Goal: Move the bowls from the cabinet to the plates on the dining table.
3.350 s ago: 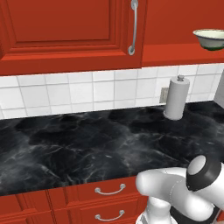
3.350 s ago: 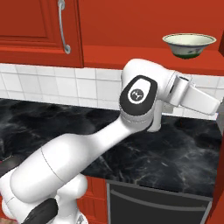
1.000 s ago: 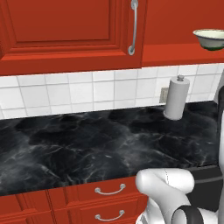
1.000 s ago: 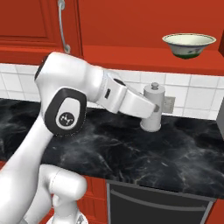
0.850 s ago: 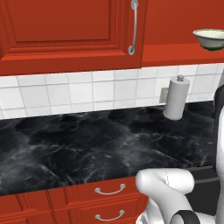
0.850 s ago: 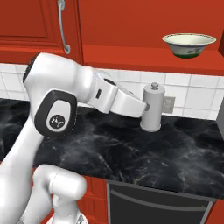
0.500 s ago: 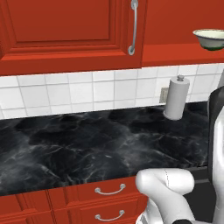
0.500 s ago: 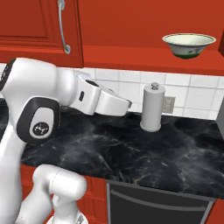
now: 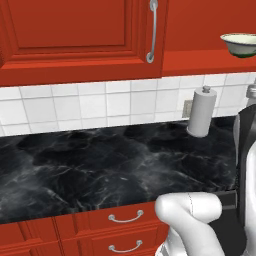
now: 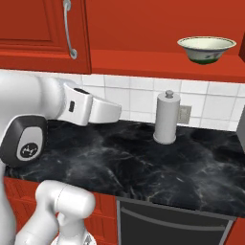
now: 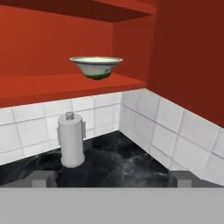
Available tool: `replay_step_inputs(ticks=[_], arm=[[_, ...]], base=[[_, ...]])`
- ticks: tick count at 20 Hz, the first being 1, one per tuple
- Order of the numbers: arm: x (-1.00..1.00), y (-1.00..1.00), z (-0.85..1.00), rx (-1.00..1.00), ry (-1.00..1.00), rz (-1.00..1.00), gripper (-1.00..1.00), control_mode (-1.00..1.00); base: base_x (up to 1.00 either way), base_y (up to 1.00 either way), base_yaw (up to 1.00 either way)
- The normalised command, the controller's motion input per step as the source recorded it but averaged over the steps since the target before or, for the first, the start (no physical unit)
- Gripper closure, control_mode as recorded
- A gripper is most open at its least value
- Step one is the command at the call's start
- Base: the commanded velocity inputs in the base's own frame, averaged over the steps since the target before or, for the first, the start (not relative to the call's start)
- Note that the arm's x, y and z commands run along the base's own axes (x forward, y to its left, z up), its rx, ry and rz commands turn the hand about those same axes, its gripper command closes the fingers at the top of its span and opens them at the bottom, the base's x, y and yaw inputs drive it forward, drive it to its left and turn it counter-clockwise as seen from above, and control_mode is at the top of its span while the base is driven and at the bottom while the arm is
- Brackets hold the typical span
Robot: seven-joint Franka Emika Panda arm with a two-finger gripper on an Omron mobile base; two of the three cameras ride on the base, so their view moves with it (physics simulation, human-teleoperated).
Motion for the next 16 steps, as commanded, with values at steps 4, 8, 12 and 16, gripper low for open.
replay_step_inputs(ticks=[4, 8, 12, 16], arm=[[0.0, 0.46, 0.1, 0.02, -0.01, 0.22, -1.0, -1.0], [0.0, 0.46, 0.1, 0.02, -0.01, 0.22, -1.0, -1.0], [0.08, 0.56, 0.02, 0.01, -0.03, 0.18, -1.0, -1.0], [0.14, 0.53, 0.05, 0.01, -0.03, 0.14, -1.0, -1.0]], base=[[0.0, 0.0, 0.0], [0.0, 0.0, 0.0], [0.0, 0.0, 0.0], [0.0, 0.0, 0.0]])
